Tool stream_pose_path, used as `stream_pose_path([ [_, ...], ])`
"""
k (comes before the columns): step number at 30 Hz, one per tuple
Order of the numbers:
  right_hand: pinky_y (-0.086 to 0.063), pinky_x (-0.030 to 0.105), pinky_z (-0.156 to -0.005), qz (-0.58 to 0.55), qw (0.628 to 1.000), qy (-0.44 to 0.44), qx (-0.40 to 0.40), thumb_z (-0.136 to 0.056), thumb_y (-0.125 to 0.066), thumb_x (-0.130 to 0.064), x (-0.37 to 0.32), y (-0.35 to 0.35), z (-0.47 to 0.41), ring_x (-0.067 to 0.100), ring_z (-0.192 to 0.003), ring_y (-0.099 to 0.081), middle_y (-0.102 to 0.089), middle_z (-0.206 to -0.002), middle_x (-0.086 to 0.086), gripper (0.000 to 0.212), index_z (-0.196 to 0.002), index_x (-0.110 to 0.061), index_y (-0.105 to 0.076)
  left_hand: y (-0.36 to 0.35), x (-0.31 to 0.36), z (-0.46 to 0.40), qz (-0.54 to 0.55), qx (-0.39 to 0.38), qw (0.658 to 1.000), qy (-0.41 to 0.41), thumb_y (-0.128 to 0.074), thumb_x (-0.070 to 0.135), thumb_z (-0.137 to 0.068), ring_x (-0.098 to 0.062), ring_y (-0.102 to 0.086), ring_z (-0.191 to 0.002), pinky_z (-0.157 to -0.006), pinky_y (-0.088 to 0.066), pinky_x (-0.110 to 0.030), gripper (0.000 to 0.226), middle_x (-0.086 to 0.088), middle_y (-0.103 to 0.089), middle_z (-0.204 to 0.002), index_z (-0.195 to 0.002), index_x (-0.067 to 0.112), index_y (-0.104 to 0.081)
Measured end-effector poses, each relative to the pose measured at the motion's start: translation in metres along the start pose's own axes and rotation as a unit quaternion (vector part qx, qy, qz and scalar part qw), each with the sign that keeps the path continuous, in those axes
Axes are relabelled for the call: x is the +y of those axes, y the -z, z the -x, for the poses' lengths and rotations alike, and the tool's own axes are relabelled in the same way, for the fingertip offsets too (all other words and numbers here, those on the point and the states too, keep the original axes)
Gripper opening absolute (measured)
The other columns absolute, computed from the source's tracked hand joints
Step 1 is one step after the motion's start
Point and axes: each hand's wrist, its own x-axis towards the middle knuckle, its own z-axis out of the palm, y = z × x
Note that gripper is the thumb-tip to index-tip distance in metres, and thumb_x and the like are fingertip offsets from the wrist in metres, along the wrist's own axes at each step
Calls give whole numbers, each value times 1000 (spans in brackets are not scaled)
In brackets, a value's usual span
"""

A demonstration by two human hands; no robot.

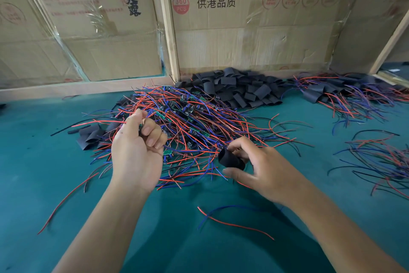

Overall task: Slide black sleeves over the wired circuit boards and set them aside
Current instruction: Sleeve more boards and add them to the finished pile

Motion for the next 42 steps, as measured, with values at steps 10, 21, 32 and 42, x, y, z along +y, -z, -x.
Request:
stream_pose_path([
  [10,-48,32,-63,-26,998,-42,38,-85,-72,-52,-11,-9,0,6,-56,-53,-70,-71,-7,33,-106,-30,-56,-6,1,7,-79,-39,993,-80,-44,7,-102,-12,-25,-49,-46,-28,-22,24,4,-31,-62,-82,19,-48],
  [21,-52,38,-69,-20,997,-77,13,-87,-66,-51,-13,-13,-2,14,-63,-64,-70,-71,-1,32,-108,-28,-58,-7,-1,10,-73,-79,993,-56,-42,12,-104,-11,-25,-49,-46,-29,-21,26,4,-30,-63,-79,19,-46],
  [32,-50,40,-78,-8,999,-45,29,-90,-65,-51,-13,-16,-1,16,-78,-64,-72,-86,-10,34,-112,-29,-52,-5,-1,6,-21,-70,997,4,-44,17,-103,-9,-24,-49,-45,-28,-20,24,6,-29,-62,-80,18,-48],
  [42,-42,35,-86,23,996,69,53,-92,-63,-45,-16,-19,0,14,-86,-56,-66,-98,-11,32,-116,-25,-56,-5,-10,7,22,-78,995,59,-53,21,-95,-9,-25,-47,-42,-30,-21,15,7,-28,-62,-80,19,-51],
])
